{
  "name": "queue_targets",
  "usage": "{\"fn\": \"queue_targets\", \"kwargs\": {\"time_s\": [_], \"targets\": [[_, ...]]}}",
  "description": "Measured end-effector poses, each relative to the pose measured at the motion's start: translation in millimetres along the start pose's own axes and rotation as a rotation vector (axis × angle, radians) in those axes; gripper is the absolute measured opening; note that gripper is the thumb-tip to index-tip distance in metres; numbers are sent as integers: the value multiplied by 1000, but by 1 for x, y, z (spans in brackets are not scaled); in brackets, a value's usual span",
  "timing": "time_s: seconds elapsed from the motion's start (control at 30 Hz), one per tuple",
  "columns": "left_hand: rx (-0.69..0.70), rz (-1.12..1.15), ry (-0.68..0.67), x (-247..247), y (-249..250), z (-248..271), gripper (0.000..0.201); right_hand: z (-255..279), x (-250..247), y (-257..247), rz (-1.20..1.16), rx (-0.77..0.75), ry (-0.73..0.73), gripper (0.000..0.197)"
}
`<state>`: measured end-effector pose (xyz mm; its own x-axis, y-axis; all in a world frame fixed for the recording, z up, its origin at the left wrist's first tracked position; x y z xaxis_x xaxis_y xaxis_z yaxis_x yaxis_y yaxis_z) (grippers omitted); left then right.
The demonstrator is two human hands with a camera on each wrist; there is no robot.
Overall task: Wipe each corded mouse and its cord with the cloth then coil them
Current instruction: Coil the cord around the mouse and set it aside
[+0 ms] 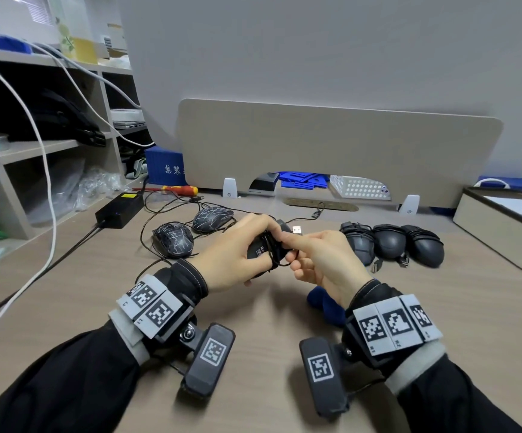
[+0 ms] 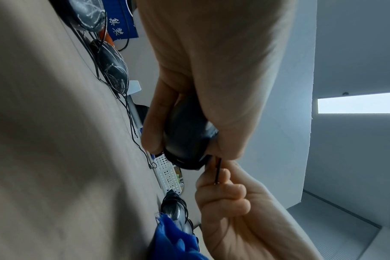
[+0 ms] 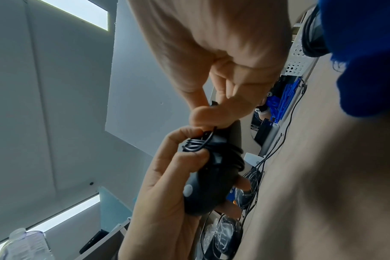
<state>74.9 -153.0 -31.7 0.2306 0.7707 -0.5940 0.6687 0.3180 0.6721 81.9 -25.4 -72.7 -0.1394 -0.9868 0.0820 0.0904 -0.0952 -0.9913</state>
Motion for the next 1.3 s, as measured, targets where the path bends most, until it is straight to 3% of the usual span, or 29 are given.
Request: {"fn": "queue_targets", "kwargs": {"time_s": [0.13,0.43,0.63,0.77,0.87,1.07,1.3], "targets": [[33,-51,27,0,3,0,27,-2,-3,3,-4,37,41,18],[-70,99,110,-6,1,-1,26,-2,-6,-6,-38,-82,117,8],[-78,123,211,-15,-1,2,21,2,7,-9,-143,-63,-1,12],[-237,234,311,-23,-27,2,19,5,20,-13,-427,24,-173,22],[-275,278,310,-21,-34,3,21,5,19,-11,-404,10,-155,22],[-143,167,310,-22,-19,-1,14,2,-1,-9,-193,-80,-9,19],[-57,115,268,-18,-9,-1,18,3,2,-2,-117,4,-20,15]]}}
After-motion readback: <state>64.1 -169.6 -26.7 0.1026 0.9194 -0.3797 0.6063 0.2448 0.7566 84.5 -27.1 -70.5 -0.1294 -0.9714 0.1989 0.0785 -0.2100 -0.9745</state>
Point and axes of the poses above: each hand's wrist, its own z-axis away from the middle knuckle, its own x-axis out of the palm, y = z × x, the point moved 10 cm from there along -z, towards the middle knuckle, and after that the axes turned 1 degree about y, right-handed, at the moved point
